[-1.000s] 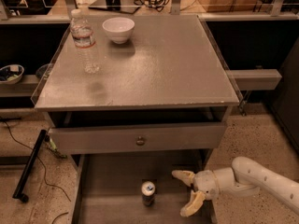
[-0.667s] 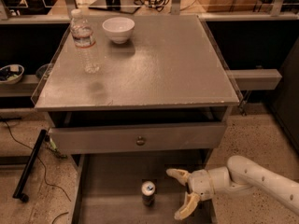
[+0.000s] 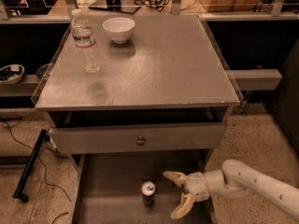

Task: Pick redbull can from middle drawer and place on counter

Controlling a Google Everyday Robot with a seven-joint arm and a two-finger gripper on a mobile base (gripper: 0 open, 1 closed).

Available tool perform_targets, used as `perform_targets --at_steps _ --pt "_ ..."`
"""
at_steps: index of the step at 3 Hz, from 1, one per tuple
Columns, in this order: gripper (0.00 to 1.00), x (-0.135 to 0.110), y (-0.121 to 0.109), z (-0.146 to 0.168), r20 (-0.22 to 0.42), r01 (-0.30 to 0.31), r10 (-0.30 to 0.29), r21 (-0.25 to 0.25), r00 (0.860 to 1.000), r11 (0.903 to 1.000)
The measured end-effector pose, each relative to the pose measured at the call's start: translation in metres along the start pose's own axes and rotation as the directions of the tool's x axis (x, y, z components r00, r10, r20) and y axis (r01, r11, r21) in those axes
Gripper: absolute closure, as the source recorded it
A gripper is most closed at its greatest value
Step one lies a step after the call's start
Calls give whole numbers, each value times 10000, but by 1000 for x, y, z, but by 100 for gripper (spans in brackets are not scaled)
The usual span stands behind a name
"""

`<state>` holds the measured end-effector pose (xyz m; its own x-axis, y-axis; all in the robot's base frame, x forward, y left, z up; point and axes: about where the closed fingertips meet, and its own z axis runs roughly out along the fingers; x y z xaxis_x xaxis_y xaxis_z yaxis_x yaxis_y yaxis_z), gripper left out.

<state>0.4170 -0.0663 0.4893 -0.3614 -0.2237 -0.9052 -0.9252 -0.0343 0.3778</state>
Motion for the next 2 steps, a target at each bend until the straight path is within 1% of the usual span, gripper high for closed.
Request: perform_targets --at_steps 1,2 --pt "0 1 -1 1 31 -11 11 -18 10000 10000" --pt "0 -3 -4 15 335 214 -208 -187 9992 9996"
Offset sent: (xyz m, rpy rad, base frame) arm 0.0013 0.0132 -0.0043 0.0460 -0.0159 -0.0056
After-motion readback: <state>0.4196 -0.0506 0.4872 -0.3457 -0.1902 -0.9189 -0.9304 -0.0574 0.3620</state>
